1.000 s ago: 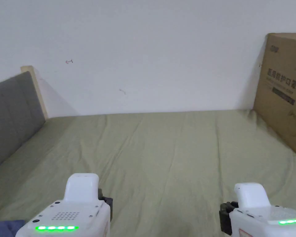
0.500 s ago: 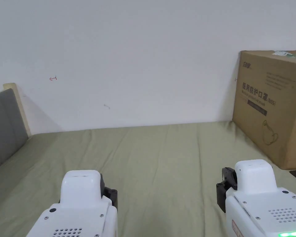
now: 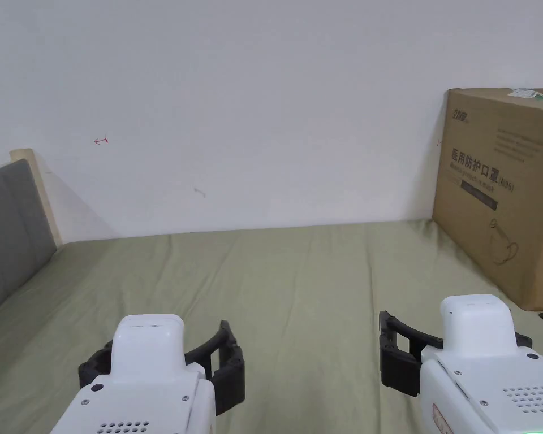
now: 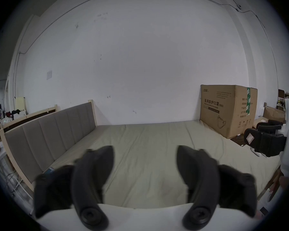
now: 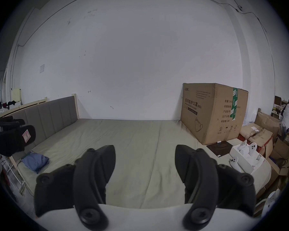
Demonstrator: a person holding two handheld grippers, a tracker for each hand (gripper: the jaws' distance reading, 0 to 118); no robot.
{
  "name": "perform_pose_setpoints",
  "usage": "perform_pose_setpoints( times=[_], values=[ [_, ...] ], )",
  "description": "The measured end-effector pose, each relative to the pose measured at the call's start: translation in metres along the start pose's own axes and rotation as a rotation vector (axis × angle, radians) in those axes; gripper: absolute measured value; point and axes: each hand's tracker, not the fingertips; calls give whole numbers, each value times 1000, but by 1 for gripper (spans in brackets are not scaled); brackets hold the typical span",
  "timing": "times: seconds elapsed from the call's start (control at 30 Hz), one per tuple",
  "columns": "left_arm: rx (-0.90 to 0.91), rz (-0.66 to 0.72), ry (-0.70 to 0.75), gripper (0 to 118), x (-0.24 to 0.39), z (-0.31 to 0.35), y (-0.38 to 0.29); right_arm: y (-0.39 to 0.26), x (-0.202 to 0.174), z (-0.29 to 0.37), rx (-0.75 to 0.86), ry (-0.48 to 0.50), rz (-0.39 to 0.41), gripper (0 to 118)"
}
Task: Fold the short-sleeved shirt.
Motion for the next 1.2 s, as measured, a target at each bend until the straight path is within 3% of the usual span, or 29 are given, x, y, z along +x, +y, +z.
perform_pose_setpoints(
  times=[0.33,0.5,0.6,0.77,0.97,1.07,1.2],
  values=[
    [-4,38,-152,99,-5,-3,0,-4,3,-7,-6,15,14,109],
    [-30,164,-142,101,-13,-6,4,-5,3,-9,-15,10,34,110],
    [-62,146,-173,112,-17,-11,7,-7,4,-11,-18,6,33,110],
    [-50,99,-120,112,-12,-12,7,-9,5,-15,-32,4,24,110],
    [-60,32,70,112,-1,-4,2,-12,4,-16,-46,-8,49,110],
    [-30,47,-1,112,-4,-2,1,-14,2,-16,-43,-25,90,110],
    [-73,69,-20,112,-6,-7,6,-14,4,-16,-46,-12,59,110]
  ],
)
